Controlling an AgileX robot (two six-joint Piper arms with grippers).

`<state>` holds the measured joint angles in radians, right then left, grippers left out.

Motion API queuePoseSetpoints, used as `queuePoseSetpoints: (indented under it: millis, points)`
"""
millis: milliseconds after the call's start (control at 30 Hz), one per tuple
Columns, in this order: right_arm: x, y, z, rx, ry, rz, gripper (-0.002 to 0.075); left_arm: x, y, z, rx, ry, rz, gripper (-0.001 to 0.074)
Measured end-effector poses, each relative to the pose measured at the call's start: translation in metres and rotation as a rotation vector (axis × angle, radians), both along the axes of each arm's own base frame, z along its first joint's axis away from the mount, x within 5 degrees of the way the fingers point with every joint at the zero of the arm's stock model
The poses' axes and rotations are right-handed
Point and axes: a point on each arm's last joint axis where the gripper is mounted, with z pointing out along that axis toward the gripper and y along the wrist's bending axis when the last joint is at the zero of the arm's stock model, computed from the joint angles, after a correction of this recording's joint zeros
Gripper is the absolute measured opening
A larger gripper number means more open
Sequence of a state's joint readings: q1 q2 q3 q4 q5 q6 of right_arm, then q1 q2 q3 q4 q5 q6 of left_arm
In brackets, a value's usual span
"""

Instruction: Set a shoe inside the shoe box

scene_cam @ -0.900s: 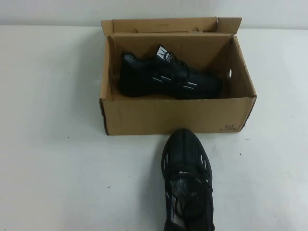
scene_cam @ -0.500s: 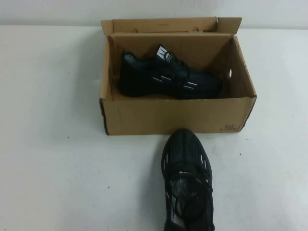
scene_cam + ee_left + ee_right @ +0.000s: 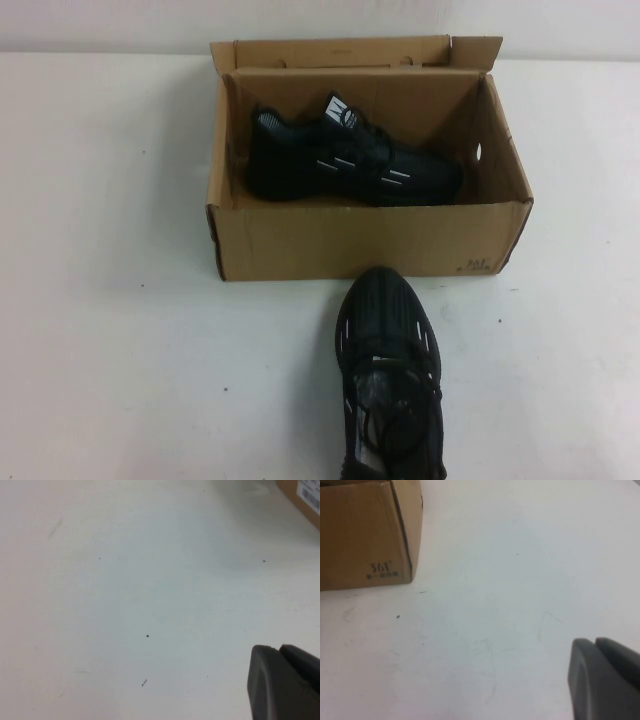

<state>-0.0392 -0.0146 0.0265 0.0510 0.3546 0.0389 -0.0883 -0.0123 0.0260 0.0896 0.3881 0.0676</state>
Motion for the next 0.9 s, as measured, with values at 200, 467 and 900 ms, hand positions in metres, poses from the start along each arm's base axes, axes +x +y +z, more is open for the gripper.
queuePoseSetpoints:
  millis: [200, 467, 900]
  points:
    - [0.000, 0.000, 0.000, -0.004, -0.002, -0.001, -0.0016, 0.000, 0.000, 0.000, -0.001, 0.000, 0.000, -0.0004]
    - [0.000, 0.002, 0.001, -0.007, -0.014, 0.033, -0.0016, 0.000, 0.000, 0.002, -0.002, -0.018, -0.001, -0.0004]
    - [0.003, -0.001, 0.030, 0.007, -0.334, 0.000, -0.0016, 0.004, -0.002, 0.020, -0.068, -0.225, -0.010, -0.0004]
